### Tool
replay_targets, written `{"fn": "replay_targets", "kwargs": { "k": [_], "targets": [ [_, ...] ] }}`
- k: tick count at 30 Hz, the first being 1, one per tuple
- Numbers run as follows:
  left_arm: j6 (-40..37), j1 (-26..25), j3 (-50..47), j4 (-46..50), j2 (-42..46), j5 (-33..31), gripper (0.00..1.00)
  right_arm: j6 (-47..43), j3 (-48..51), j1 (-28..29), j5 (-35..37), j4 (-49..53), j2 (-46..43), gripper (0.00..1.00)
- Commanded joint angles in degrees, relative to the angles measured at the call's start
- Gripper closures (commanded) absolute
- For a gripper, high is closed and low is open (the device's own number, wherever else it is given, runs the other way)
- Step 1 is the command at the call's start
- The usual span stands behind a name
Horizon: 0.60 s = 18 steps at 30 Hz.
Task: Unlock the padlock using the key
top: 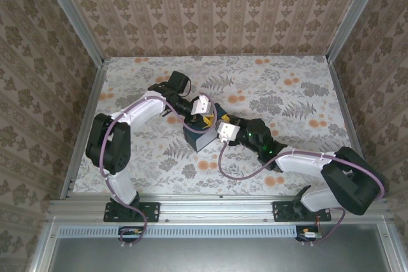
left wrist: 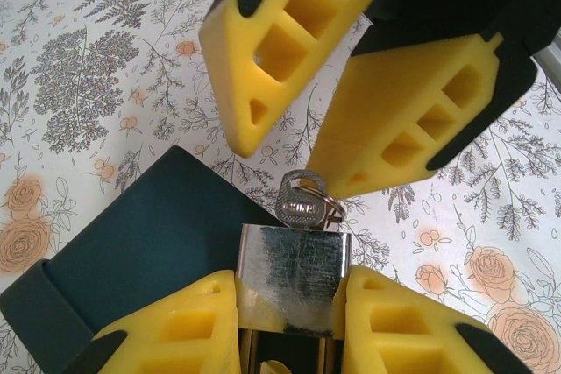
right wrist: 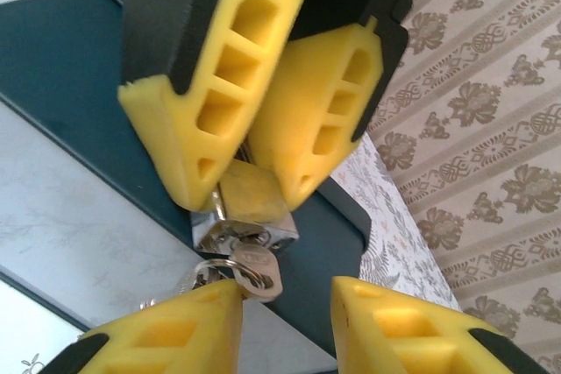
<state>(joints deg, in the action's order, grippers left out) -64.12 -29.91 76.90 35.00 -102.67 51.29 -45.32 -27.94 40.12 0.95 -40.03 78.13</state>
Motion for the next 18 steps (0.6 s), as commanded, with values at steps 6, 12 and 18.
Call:
{"fn": "replay_targets", "kwargs": {
  "k": [6, 12, 18],
  "targets": [
    [-0.84, 0.33, 0.47, 2.53, -1.22, 1.62, 0.86, -1.71, -3.3, 0.66, -2.09, 0.0, 1.24, 0.7],
    [-0.92, 0.46, 0.4, 2.79, -0.92, 1.54, 0.87, -1.67, -3.3, 0.49, -1.59, 0.13, 4.18, 0.73],
    [-1.11, 0.56, 0.35, 2.96, -0.77, 1.43, 0.87, -0.12, -2.82, -0.22, -1.67, 0.03, 3.26, 0.77]
  ]
}}
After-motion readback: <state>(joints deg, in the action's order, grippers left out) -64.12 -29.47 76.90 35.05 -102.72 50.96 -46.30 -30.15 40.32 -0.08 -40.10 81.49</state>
